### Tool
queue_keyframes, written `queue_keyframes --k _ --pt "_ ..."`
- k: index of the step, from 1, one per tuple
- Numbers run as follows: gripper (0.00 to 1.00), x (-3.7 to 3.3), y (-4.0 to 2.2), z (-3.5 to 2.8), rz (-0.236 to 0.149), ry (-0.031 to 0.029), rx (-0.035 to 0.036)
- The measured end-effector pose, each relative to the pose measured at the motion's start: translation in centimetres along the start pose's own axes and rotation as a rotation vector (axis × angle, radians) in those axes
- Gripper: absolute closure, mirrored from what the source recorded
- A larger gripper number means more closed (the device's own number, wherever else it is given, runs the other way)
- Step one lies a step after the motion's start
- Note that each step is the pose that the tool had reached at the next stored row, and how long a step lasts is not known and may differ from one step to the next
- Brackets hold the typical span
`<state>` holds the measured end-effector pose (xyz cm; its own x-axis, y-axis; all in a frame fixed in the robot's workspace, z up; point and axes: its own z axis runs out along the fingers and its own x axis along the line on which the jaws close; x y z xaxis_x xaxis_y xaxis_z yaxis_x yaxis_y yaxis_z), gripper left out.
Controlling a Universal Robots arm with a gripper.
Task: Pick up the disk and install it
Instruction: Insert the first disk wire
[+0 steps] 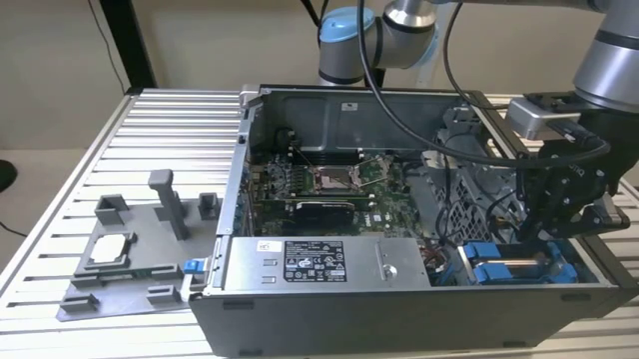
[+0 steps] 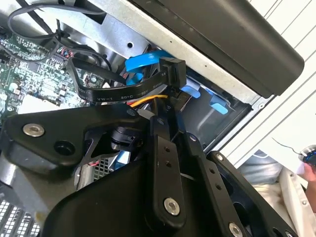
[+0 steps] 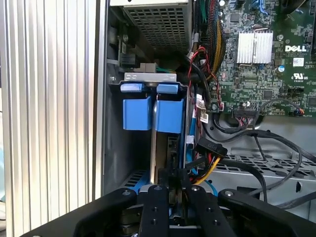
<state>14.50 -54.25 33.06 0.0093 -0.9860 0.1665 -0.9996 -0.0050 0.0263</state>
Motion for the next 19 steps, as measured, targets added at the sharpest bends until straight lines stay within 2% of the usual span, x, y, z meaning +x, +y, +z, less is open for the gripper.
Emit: queue_keyframes --k 1,5,10,19 --pt "0.0 -0.01 -0.01 0.05 0.0 -0.0009 0.0" --pt "0.0 0.02 0.01 -0.08 0.0 -0.0001 -0.0001" --pt "0.0 0.22 0.04 -1.26 0.002 -0.0005 -0.0005" --pt "0.0 0.47 0.07 -2.78 0.002 -0.0006 -0.0006"
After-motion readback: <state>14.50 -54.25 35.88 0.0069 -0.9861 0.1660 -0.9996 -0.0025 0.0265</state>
